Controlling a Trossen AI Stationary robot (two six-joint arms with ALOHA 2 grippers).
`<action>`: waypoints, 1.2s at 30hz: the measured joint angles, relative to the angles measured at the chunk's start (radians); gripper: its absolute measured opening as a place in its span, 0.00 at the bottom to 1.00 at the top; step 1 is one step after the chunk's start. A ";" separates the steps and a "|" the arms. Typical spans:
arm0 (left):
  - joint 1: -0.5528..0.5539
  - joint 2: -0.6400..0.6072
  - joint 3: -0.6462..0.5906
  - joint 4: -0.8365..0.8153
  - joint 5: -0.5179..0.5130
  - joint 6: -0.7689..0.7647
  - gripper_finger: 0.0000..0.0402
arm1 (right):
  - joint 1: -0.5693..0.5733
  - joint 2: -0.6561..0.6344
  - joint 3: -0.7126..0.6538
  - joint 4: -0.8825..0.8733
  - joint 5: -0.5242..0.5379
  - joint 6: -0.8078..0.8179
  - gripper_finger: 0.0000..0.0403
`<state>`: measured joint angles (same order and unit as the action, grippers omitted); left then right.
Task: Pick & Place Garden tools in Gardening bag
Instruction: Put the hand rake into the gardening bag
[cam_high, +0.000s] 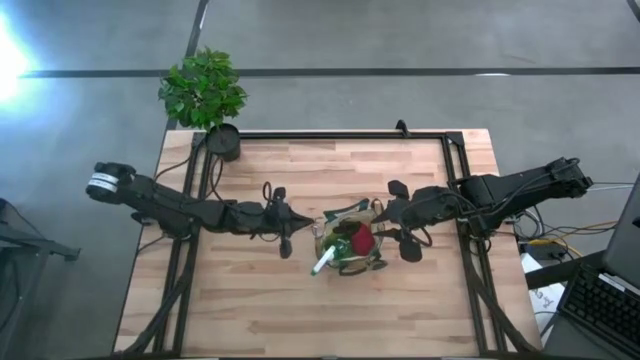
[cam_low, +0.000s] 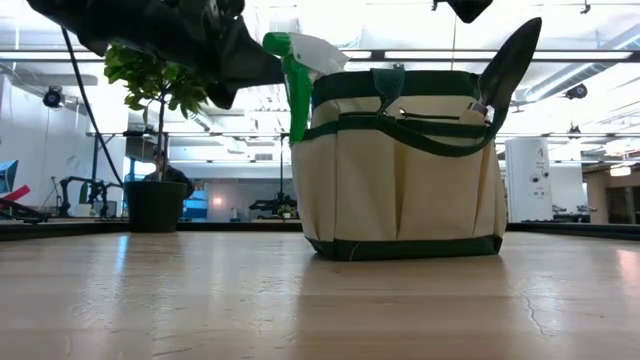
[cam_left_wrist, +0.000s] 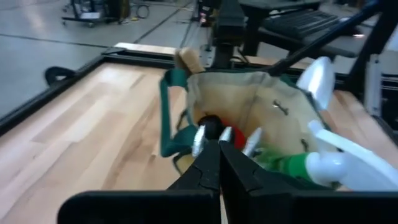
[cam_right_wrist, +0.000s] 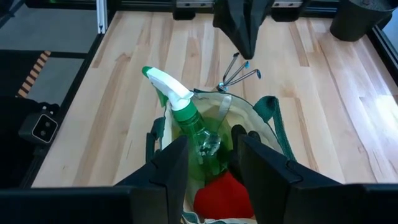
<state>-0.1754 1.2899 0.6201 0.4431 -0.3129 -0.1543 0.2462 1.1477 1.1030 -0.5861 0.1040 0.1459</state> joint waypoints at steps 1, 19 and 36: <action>0.002 0.000 0.000 0.001 0.019 0.000 0.01 | 0.000 0.000 0.000 0.000 0.000 0.000 0.34; 0.002 0.008 -0.003 -0.021 0.237 -0.044 0.00 | 0.000 0.000 0.000 0.001 0.000 0.000 0.31; 0.002 0.005 0.003 -0.076 0.215 -0.037 0.00 | -0.001 0.000 0.000 0.000 0.000 0.004 0.32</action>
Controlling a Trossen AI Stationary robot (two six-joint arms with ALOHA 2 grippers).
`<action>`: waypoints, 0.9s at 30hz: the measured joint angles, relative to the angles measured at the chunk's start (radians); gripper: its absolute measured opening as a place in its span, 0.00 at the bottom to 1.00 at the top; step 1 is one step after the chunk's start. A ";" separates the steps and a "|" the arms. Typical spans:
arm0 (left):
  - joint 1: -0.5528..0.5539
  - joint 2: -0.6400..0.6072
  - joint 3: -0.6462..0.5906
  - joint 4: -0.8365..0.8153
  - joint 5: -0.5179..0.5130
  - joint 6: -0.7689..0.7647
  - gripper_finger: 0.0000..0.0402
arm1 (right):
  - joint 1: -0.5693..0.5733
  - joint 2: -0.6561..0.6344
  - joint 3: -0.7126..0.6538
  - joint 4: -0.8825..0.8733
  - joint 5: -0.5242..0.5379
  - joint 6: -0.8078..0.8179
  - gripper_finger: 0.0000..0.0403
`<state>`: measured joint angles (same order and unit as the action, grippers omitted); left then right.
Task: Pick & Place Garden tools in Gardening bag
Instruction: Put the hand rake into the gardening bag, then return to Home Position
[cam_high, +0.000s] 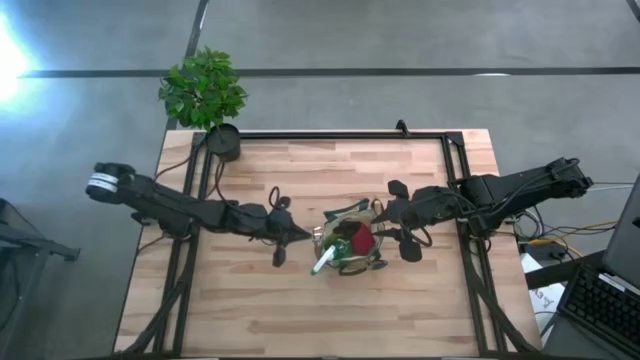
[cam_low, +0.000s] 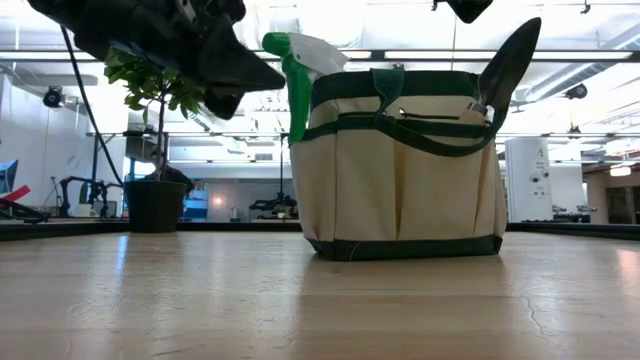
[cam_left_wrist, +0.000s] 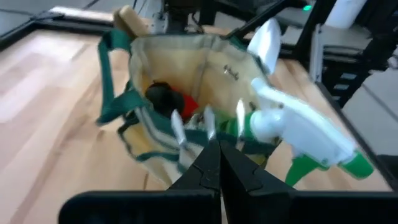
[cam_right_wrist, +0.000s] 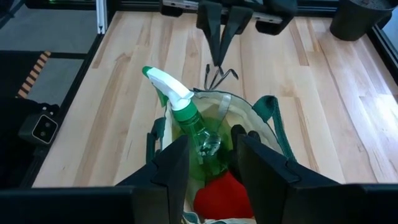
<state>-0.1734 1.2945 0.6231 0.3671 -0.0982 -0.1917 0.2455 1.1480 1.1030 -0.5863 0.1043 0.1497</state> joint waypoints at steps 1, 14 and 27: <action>0.000 -0.008 0.000 -0.020 -0.005 0.000 0.00 | 0.000 0.000 0.000 0.000 0.000 0.000 0.32; -0.040 -0.203 -0.005 -0.030 -0.238 0.112 0.00 | 0.000 0.000 0.000 0.001 0.001 -0.018 0.24; -0.040 -0.465 -0.155 0.017 -0.237 0.152 0.00 | -0.002 -0.258 -0.239 0.184 0.028 -0.101 0.02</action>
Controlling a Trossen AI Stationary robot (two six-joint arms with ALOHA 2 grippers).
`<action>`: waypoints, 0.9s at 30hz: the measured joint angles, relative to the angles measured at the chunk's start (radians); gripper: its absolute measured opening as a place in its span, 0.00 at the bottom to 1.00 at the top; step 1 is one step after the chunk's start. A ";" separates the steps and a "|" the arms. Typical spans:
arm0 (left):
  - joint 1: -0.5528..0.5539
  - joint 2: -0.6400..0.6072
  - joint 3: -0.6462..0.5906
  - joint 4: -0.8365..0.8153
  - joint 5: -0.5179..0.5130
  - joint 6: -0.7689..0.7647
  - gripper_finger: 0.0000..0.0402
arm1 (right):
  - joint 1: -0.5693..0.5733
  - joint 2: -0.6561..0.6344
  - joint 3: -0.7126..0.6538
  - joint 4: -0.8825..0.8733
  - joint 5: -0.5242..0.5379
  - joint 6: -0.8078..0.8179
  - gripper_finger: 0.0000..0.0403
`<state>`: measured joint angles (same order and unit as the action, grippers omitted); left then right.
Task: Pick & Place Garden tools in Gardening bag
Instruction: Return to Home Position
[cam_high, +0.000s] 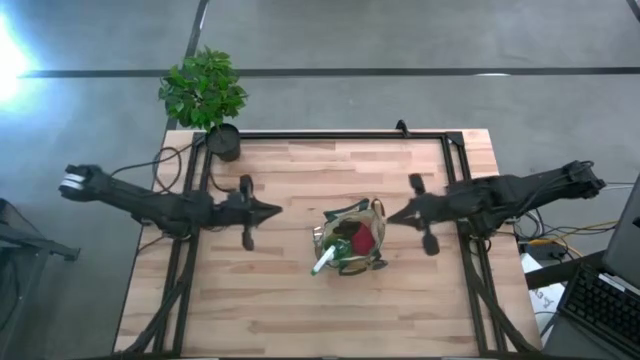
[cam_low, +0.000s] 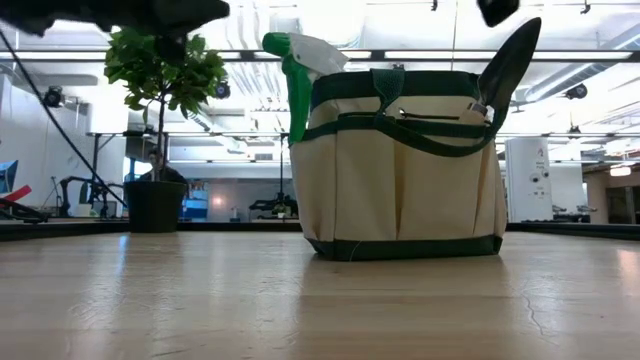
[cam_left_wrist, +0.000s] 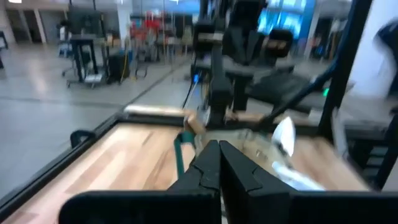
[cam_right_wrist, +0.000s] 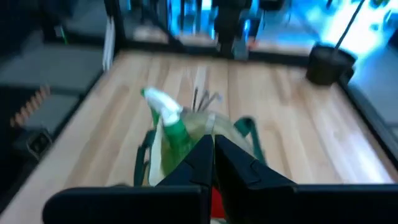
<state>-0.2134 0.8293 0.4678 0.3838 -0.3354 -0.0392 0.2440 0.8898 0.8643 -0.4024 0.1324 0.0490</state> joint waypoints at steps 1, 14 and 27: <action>0.000 -0.028 -0.030 0.035 0.004 -0.004 0.00 | 0.000 -0.046 -0.034 0.033 0.002 -0.001 0.02; 0.001 -0.272 -0.333 0.245 0.066 0.046 0.00 | 0.000 -0.465 -0.427 0.291 0.137 -0.109 0.02; 0.036 -0.410 -0.457 0.125 0.051 0.013 0.00 | 0.000 -0.698 -0.654 0.330 0.126 -0.028 0.02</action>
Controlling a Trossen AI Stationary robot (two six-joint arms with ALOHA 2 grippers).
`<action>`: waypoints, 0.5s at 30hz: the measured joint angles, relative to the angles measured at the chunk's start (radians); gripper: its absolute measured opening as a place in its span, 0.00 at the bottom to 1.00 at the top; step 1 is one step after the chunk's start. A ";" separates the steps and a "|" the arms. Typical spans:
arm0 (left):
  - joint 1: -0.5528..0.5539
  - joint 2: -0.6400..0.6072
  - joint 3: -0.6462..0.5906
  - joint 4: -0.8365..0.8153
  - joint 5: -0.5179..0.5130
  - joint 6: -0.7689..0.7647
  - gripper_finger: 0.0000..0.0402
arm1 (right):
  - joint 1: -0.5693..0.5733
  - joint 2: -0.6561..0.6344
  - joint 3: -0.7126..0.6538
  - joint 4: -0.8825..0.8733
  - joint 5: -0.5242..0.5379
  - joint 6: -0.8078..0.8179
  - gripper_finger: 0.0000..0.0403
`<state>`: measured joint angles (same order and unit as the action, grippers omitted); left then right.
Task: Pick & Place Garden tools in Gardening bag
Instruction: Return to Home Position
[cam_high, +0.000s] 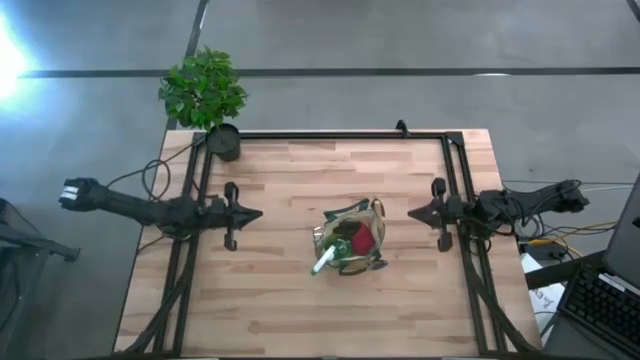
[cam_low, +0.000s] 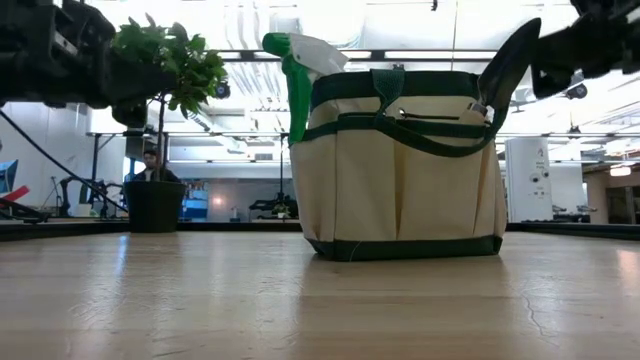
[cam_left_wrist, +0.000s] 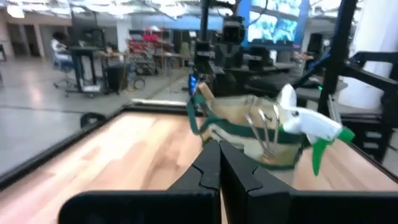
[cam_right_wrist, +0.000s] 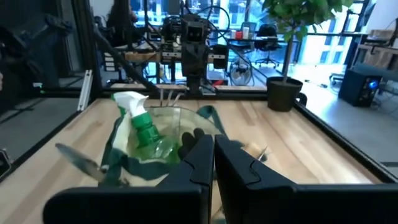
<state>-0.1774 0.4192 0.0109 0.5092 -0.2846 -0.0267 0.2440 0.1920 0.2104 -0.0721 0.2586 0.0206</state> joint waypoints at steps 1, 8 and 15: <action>0.011 -0.006 0.000 -0.016 0.021 -0.007 0.00 | 0.000 -0.018 -0.013 -0.001 -0.003 0.004 0.02; 0.110 -0.041 0.000 -0.104 0.132 -0.039 0.00 | 0.000 -0.136 -0.077 0.000 -0.020 0.002 0.02; 0.198 -0.043 0.000 -0.153 0.187 -0.054 0.00 | -0.030 -0.192 -0.096 0.001 -0.111 -0.002 0.02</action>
<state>0.0207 0.3759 0.0109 0.3564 -0.0977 -0.0807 0.2138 -0.0002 0.1144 -0.0712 0.1476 0.0183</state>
